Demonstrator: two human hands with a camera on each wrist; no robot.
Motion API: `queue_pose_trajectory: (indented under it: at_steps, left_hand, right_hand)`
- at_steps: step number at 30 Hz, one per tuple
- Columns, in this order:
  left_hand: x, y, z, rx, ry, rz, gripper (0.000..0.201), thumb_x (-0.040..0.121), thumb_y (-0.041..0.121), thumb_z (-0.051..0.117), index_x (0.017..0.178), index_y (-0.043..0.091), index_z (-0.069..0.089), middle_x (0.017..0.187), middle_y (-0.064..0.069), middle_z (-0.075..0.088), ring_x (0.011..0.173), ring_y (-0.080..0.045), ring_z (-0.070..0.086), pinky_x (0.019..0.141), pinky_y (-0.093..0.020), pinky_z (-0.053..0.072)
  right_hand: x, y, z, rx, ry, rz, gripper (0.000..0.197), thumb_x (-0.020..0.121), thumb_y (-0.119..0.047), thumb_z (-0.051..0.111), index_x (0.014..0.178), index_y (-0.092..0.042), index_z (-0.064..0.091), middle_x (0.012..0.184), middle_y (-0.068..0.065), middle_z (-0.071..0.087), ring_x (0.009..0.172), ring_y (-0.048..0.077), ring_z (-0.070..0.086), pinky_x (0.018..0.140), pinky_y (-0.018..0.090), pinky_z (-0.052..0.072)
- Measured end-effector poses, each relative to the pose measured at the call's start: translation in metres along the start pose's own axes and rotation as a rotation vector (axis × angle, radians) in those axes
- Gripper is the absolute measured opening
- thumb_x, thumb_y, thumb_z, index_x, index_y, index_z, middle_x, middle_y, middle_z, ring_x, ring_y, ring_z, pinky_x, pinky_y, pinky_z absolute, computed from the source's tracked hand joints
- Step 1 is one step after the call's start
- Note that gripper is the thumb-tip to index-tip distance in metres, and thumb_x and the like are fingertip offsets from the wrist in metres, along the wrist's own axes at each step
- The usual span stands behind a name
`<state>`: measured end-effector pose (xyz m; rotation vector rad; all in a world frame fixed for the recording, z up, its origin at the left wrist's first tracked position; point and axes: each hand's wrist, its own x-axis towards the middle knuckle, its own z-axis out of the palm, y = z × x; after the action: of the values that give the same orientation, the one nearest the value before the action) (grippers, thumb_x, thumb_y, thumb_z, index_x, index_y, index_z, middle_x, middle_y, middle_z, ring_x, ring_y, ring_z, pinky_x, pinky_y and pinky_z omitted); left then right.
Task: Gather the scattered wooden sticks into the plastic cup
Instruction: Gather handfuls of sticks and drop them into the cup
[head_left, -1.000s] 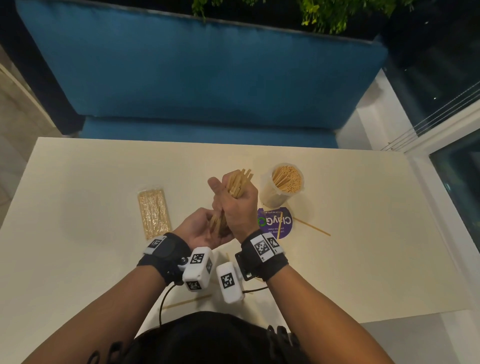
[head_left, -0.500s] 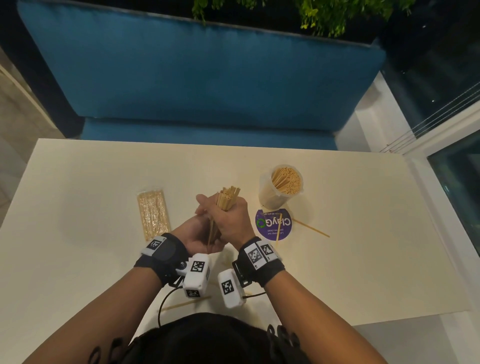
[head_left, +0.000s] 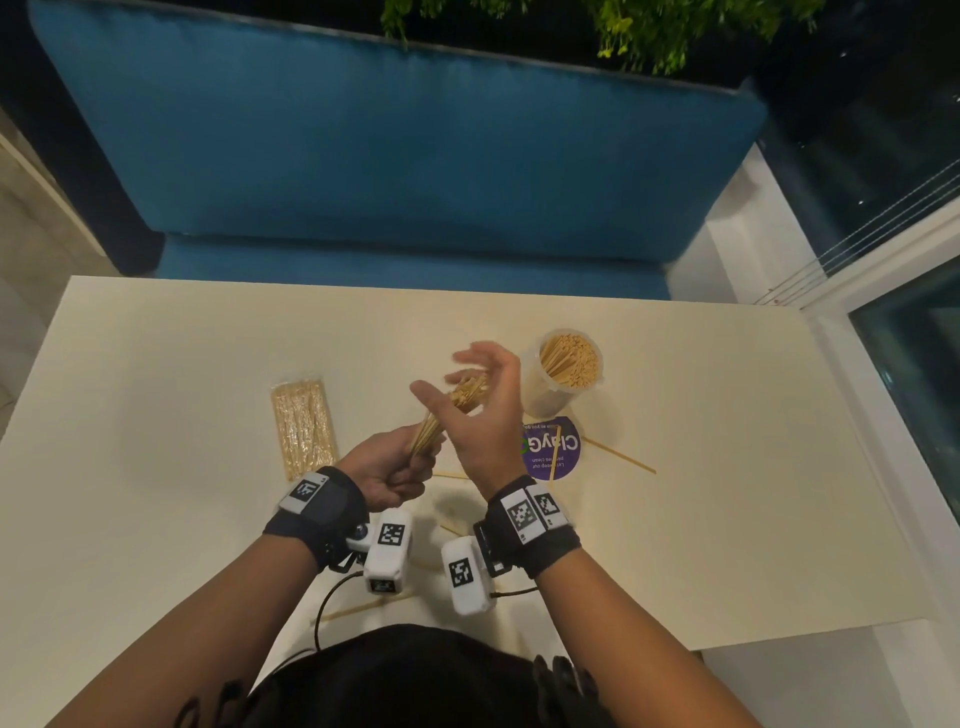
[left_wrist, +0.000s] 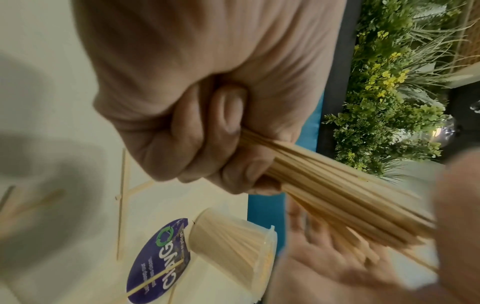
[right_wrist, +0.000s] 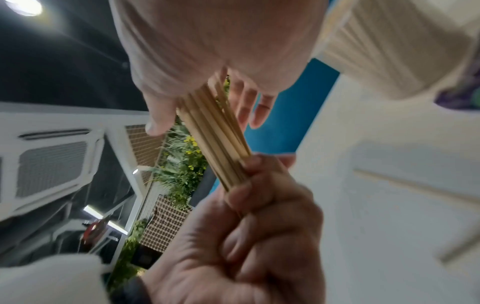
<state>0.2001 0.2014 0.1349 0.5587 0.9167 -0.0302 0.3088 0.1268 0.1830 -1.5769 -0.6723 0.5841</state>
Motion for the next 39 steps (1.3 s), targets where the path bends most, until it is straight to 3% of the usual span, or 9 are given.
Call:
queue_pose_trajectory:
  at_steps: [3, 6, 10, 14, 18, 23, 26, 32, 39]
  left_hand:
    - [0.001, -0.003, -0.002, 0.042, 0.059, 0.016, 0.04, 0.103, 0.014, 0.042, 0.065, 0.013, 0.055, 0.044, -0.001, 0.035, 0.03, -0.007, 0.017, 0.035, -0.014, 0.012]
    - [0.002, -0.006, -0.004, 0.108, 0.142, 0.054, 0.038, 0.101, 0.014, 0.044, 0.063, 0.014, 0.05, 0.045, -0.002, 0.038, 0.032, -0.007, 0.018, 0.037, -0.016, 0.013]
    - [0.007, -0.012, -0.012, 0.073, 0.265, 0.084, 0.034, 0.1, 0.021, 0.052, 0.068, 0.012, 0.051, 0.049, -0.004, 0.043, 0.033, -0.008, 0.021, 0.037, -0.016, 0.017]
    - [0.011, -0.012, -0.013, 0.043, 0.427, 0.161, 0.028, 0.094, 0.019, 0.061, 0.069, 0.007, 0.056, 0.052, -0.007, 0.046, 0.035, -0.013, 0.028, 0.039, -0.018, 0.02]
    - [0.011, -0.009, -0.01, 0.007, 0.555, 0.258, 0.02, 0.091, 0.012, 0.061, 0.073, 0.004, 0.059, 0.056, -0.007, 0.052, 0.038, -0.014, 0.039, 0.036, -0.019, 0.024]
    - [0.01, -0.01, -0.01, 0.047, 0.641, 0.345, 0.023, 0.093, 0.012, 0.059, 0.071, 0.005, 0.058, 0.063, -0.006, 0.055, 0.041, -0.013, 0.049, 0.038, -0.023, 0.034]
    - [0.014, -0.015, -0.017, 0.051, 0.649, 0.32, 0.019, 0.096, 0.019, 0.057, 0.078, 0.017, 0.058, 0.076, -0.001, 0.057, 0.06, -0.014, 0.053, 0.056, -0.027, 0.045]
    - [0.01, -0.016, -0.014, 0.026, 0.649, 0.276, 0.023, 0.089, 0.012, 0.065, 0.069, 0.002, 0.058, 0.055, -0.01, 0.052, 0.034, -0.016, 0.035, 0.038, -0.021, 0.025]
    - [0.011, -0.021, -0.012, 0.07, 0.639, 0.242, 0.02, 0.092, 0.013, 0.062, 0.076, 0.002, 0.059, 0.057, -0.012, 0.055, 0.034, -0.015, 0.034, 0.04, -0.021, 0.024]
  right_hand:
    - [-0.001, -0.007, -0.009, -0.259, -0.039, -0.264, 0.038, 0.096, -0.032, 0.069, 0.126, -0.013, 0.055, 0.124, -0.001, 0.059, 0.107, 0.018, 0.061, 0.086, 0.035, 0.052]
    - [-0.004, 0.0, -0.009, -0.643, -0.307, -0.449, 0.022, 0.106, -0.014, 0.045, 0.1, -0.005, 0.064, 0.098, 0.006, 0.06, 0.091, 0.023, 0.054, 0.081, 0.043, 0.048]
    - [-0.008, -0.003, -0.011, -0.961, -0.508, -0.517, 0.004, 0.094, -0.005, 0.062, 0.092, -0.004, 0.066, 0.087, 0.014, 0.061, 0.082, 0.033, 0.057, 0.07, 0.046, 0.052]
    - [-0.013, -0.013, -0.005, -0.831, -0.539, -0.237, 0.015, 0.097, -0.001, 0.057, 0.108, 0.0, 0.067, 0.107, 0.018, 0.063, 0.097, 0.032, 0.058, 0.087, 0.044, 0.05]
    - [-0.011, -0.011, -0.005, -0.596, -0.269, 0.1, 0.018, 0.099, -0.016, 0.063, 0.115, -0.011, 0.071, 0.114, 0.003, 0.067, 0.096, 0.012, 0.059, 0.082, 0.016, 0.04]
    - [-0.022, -0.005, -0.006, -0.514, -0.157, 0.142, 0.022, 0.097, -0.018, 0.069, 0.117, -0.01, 0.074, 0.114, 0.002, 0.07, 0.098, 0.01, 0.061, 0.083, 0.007, 0.042]
    - [-0.028, 0.0, -0.001, -0.608, -0.26, 0.096, 0.021, 0.101, -0.009, 0.059, 0.119, -0.005, 0.07, 0.117, 0.01, 0.067, 0.101, 0.022, 0.063, 0.09, 0.026, 0.05]
    - [-0.039, -0.001, 0.002, -0.841, -0.541, 0.004, 0.041, 0.092, 0.011, 0.048, 0.131, -0.001, 0.053, 0.125, 0.015, 0.049, 0.108, 0.029, 0.053, 0.081, 0.019, 0.03]
    - [-0.03, 0.0, -0.011, -0.6, -0.321, 0.159, 0.022, 0.1, 0.0, 0.057, 0.11, -0.002, 0.076, 0.105, 0.014, 0.074, 0.091, 0.018, 0.064, 0.074, 0.012, 0.043]
